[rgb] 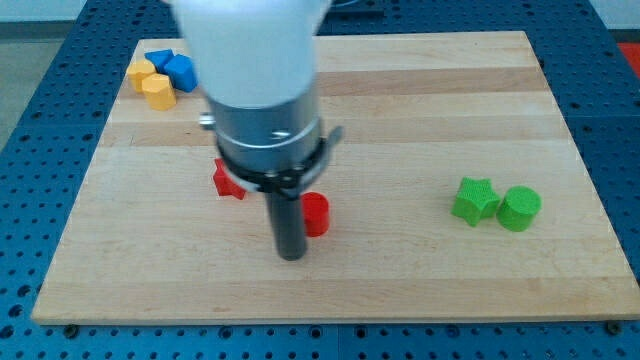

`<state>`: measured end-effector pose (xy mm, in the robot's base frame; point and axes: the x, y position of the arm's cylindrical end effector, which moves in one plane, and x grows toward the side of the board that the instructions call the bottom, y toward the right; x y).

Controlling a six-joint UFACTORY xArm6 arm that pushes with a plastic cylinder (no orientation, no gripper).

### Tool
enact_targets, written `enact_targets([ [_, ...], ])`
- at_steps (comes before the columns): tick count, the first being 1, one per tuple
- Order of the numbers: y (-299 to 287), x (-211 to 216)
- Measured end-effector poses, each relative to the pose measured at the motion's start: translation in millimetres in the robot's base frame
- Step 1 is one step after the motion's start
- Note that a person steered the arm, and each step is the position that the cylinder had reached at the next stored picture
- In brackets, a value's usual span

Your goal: Push the red circle closer to the green star and green circle

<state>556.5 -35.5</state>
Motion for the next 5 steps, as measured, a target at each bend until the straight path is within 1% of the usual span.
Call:
enact_targets([
  [1,-37,1],
  [2,-48,-11],
  [3,50,-16],
  [4,35,-16],
  [5,-14,-29],
])
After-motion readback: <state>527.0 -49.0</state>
